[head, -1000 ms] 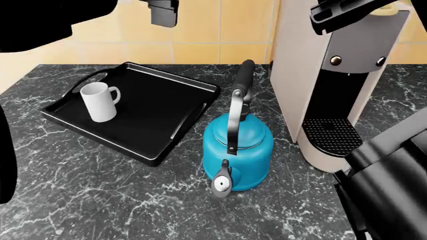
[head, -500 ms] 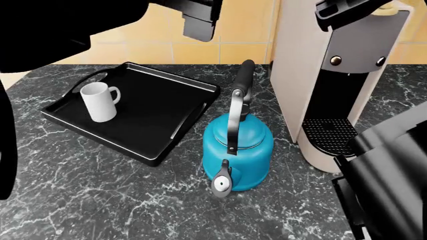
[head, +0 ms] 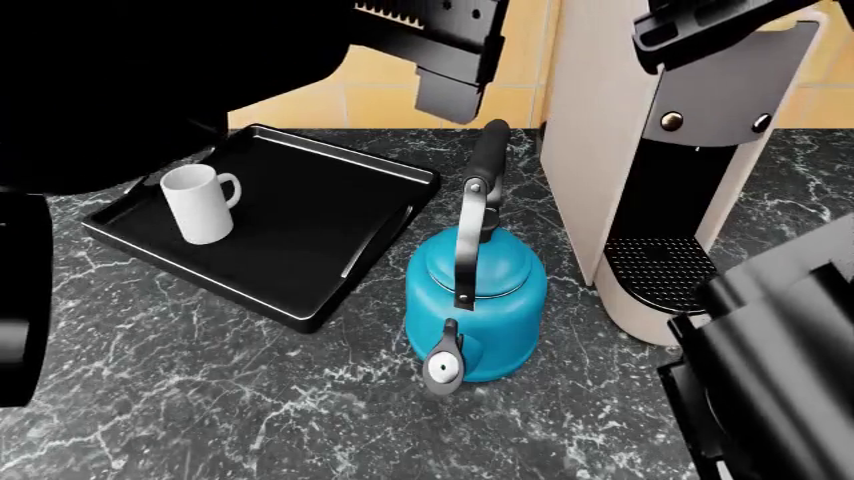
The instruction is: Pick the kettle from the counter and place it on the tray. Then pick the mug from the cabinet and place it on the tray. Then close the cabinet doors.
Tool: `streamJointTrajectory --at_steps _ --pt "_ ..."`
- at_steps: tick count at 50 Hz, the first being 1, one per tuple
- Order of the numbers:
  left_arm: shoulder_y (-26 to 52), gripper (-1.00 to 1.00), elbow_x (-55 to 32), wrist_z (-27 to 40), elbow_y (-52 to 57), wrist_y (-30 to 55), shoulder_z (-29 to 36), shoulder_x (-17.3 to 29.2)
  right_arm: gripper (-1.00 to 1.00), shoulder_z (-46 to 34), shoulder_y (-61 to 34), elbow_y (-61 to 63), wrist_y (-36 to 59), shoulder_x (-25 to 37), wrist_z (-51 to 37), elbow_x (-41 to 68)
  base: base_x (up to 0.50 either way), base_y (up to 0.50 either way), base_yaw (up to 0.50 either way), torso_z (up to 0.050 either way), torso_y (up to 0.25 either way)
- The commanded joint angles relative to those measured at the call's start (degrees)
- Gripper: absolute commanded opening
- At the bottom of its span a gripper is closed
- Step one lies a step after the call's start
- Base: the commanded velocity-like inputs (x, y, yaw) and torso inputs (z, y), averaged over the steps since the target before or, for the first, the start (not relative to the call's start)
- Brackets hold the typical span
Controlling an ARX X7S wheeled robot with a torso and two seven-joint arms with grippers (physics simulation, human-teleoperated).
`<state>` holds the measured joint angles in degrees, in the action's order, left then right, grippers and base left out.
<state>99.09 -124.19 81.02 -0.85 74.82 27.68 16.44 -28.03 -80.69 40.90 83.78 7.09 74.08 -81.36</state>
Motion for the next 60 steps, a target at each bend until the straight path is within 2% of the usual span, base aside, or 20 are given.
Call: streamJointTrajectory --at_steps 1,27,60 --pt "-1.1 1.0 -0.5 -0.2 1.5 -2.2 1.1 -0.7 1.0 1.1 1.4 0.6 -0.9 -0.1 -1.5 1.5 0.0 0.0 0.0 0.0 0.0" --pt "-4.3 1.0 -4.7 2.1 8.2 -7.1 5.5 -1.0 1.0 2.2 2.9 1.2 -1.8 -0.1 -2.8 2.5 0.0 0.0 0.0 0.0 0.0" --pt "-6.8 1.0 -1.6 0.5 9.9 -9.5 10.1 -1.4 1.0 3.6 4.8 2.0 -2.9 -0.5 -4.9 4.8 0.0 0.0 0.0 0.0 0.0"
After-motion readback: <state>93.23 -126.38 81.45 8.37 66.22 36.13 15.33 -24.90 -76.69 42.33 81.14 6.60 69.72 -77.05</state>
